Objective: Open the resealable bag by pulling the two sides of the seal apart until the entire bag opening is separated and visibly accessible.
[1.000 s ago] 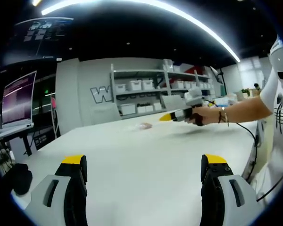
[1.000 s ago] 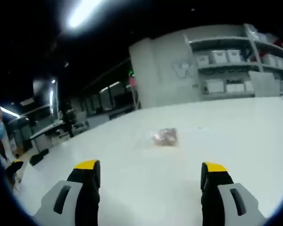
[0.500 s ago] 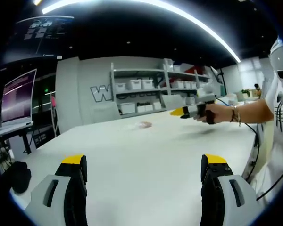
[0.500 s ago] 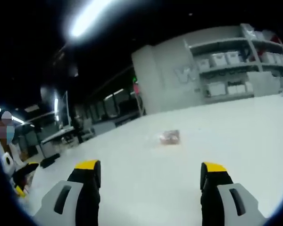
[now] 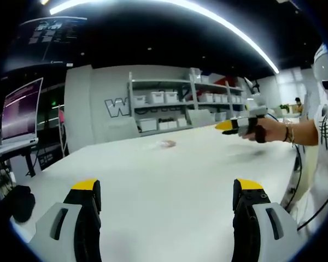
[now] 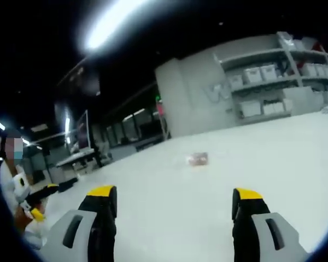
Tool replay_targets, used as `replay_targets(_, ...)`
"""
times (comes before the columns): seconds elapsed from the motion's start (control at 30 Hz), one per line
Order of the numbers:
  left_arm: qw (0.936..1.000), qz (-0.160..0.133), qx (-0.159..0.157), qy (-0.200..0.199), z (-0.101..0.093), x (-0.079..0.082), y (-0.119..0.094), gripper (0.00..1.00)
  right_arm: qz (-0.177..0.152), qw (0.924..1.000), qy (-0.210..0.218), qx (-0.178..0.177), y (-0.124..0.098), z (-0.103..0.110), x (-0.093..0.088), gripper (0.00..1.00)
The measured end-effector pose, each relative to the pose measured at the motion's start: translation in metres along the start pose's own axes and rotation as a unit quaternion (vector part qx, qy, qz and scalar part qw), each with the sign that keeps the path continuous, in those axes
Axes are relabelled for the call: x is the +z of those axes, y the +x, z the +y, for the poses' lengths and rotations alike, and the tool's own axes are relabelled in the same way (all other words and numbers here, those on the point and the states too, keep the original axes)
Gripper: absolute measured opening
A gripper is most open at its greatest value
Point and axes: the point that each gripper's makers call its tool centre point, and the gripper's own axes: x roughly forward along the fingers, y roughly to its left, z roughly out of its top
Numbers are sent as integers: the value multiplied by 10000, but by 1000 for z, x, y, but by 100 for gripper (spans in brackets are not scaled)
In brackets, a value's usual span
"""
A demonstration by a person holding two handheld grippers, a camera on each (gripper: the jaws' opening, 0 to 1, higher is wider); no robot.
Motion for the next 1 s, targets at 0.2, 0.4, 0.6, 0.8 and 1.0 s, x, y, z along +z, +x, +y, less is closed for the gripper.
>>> replay_targets(0.2,10000,-33,4,-31,0,1,1,100,-142,9999,60,31,-25,8,-2,87)
replay_targets(0.4,10000,-82,-12,-41,0,4,3,100,-232,9997,-110,-10,-48,16,-8,87)
replay_targets(0.6,9999,-162,-13,-32,-1,6,4,99,-403,9991,-116,-57,-70,17,-14,86)
replay_targets(0.8,9999,-131,-3,-58,1,3,5,99,-646,9978,-138,-78,-91,20,-13,86)
replay_targets(1.0,9997,-238,69,-29,3,6,4,98,-884,9957,-288,-21,-107,28,-10,86)
